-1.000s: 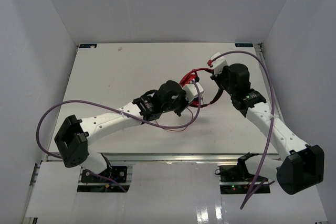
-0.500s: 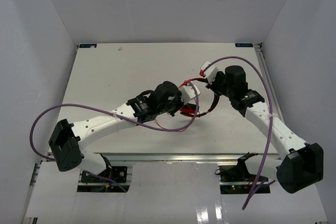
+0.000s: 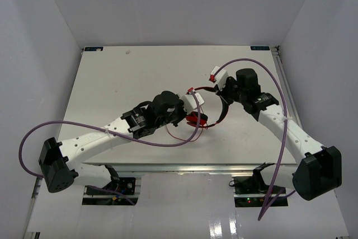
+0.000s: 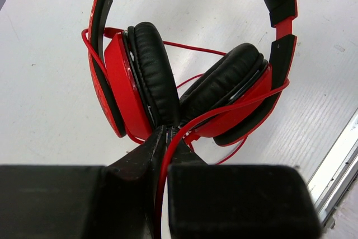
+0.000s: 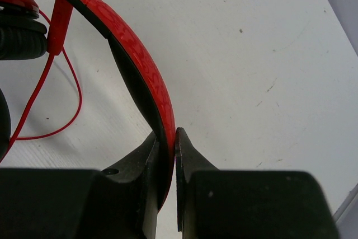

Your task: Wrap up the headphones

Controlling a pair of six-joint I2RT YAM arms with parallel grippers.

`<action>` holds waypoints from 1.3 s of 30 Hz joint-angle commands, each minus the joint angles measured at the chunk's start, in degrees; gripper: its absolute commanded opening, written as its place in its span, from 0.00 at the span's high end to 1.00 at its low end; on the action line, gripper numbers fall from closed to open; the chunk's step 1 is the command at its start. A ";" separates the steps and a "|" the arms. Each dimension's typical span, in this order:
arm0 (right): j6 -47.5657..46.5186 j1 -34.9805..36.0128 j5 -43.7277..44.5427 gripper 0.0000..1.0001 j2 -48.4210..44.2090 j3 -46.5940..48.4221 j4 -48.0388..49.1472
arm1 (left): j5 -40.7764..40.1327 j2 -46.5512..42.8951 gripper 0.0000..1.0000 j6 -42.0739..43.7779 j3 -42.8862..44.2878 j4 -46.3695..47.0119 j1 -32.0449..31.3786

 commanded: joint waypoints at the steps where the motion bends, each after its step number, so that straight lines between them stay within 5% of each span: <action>1: -0.34 0.61 -4.60 0.92 0.39 2.28 -4.18 | -2.82 -4.83 0.83 -0.41 -0.72 2.26 0.72; 13: -0.29 1.70 -4.06 0.92 0.95 1.60 -4.81 | 0.37 -8.46 0.85 -2.97 -4.54 -0.96 0.74; 27: -1.11 6.07 -10.59 0.92 -0.27 0.50 -8.66 | -5.87 -2.83 0.78 2.96 -1.35 3.99 2.04; 39: 2.85 6.15 -18.14 0.92 -5.71 2.26 -12.61 | 12.58 -3.89 0.66 -8.09 -7.74 13.01 10.96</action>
